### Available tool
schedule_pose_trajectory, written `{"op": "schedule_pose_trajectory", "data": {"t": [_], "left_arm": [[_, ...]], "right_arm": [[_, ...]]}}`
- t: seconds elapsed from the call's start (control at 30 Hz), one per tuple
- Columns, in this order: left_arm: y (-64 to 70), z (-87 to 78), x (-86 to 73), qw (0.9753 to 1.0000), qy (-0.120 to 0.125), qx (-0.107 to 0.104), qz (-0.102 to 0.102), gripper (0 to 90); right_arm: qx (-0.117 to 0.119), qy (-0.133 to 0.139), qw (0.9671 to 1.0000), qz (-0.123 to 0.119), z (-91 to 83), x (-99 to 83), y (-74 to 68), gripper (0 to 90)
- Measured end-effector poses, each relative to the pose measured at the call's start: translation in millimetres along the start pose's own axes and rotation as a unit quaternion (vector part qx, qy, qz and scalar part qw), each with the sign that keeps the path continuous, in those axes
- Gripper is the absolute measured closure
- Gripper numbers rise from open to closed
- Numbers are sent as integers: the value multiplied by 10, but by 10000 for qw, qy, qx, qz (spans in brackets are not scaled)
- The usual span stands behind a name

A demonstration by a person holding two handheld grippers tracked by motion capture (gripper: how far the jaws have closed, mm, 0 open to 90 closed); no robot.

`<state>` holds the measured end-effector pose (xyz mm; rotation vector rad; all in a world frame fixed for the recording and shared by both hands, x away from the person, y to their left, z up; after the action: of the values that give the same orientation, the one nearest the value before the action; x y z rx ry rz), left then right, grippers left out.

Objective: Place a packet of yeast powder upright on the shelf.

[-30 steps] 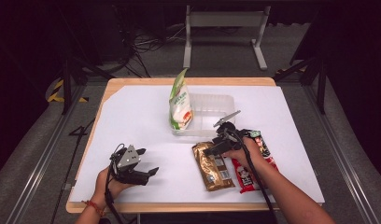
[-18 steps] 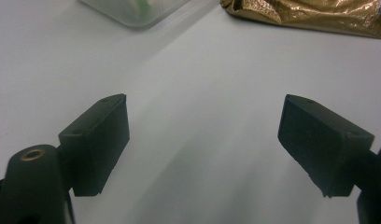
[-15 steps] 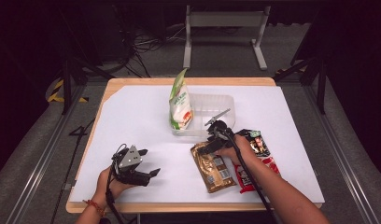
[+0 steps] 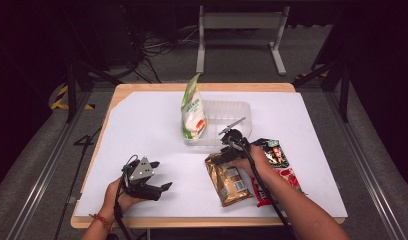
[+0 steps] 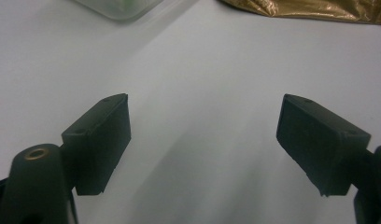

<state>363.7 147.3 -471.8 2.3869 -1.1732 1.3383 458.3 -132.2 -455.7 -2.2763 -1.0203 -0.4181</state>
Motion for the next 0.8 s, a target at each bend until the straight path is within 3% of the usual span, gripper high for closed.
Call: {"op": "schedule_pose_trajectory", "data": {"t": [0.27,0.47,0.53,0.8], "left_arm": [[-42,-12,-4,9999,34,3,-131,184],[-56,-23,-1,9998,73,31,-159,184],[-65,-29,1,9998,78,47,-180,185],[-122,-66,2,9992,188,77,-330,188]], "right_arm": [[563,250,9980,104,-186,-39,45,818],[737,441,9963,-40,-279,-83,-30,851],[883,652,9939,-129,-367,-76,-75,885],[1026,1240,9862,-389,-642,-55,-209,898]]}}
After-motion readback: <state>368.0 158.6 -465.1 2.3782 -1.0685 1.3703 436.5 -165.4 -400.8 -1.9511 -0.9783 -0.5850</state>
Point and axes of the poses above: each handheld gripper's, and its own axes: z roughly forward along the jaws, x roughly out of its top, y roughly to its right, the point moved 4 cm from there along z, roughly forward along the jaws, and after that the axes turned 14 degrees about x, right-handed, at the moved point
